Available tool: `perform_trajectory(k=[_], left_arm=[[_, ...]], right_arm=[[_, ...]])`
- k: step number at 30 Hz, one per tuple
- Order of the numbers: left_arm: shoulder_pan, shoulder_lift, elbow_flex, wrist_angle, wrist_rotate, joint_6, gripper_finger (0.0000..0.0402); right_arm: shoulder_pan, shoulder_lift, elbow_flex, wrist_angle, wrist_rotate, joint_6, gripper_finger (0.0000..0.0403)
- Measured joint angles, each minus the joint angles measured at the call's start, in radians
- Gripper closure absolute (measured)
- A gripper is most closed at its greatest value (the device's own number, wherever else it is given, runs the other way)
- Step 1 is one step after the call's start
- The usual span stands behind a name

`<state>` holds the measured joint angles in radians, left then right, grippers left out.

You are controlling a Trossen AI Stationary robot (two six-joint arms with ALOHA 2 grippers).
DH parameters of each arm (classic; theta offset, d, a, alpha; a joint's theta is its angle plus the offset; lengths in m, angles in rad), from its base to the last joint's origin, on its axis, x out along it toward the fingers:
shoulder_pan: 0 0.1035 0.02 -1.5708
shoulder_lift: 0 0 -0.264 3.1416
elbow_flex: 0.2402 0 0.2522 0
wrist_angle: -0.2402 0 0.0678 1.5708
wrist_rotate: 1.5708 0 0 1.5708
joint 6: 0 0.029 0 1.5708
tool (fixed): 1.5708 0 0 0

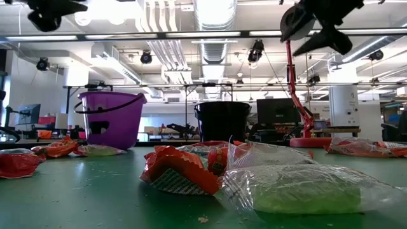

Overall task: Sort candy
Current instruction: Put the red candy into the green bucket

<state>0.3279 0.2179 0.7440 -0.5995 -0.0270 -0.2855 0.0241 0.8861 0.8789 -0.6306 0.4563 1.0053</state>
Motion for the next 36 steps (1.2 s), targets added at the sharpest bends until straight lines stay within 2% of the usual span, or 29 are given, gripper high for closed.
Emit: perform_trajectory(k=[5, 12, 16, 20, 25, 36], left_arm=[[0.000, 0.021, 0.042, -0.070, -0.063, 0.020, 0.0307], [0.000, 0.029, -0.052, -0.064, -0.066, -0.002, 0.0307], [0.000, 0.033, -0.108, 0.019, -0.012, -0.035, 0.0307], [0.000, 0.031, -0.133, 0.076, 0.010, -0.022, 0.0307], [0.000, 0.029, -0.103, 0.085, 0.010, -0.011, 0.0307], [0.000, 0.031, -0.030, 0.084, 0.010, 0.041, 0.0307]], right_arm=[[0.004, 0.086, 0.063, -0.045, -0.049, 0.032, 0.0179], [0.004, 0.199, 0.113, -0.049, -0.126, 0.052, 0.0179], [0.005, 0.264, 0.116, -0.051, -0.186, 0.093, 0.0179], [0.007, 0.329, 0.116, -0.044, -0.202, 0.141, 0.0179], [0.017, 0.414, 0.116, -0.031, -0.254, 0.188, 0.0179], [0.051, 0.587, 0.116, 0.121, -0.370, 0.199, 0.0179]])
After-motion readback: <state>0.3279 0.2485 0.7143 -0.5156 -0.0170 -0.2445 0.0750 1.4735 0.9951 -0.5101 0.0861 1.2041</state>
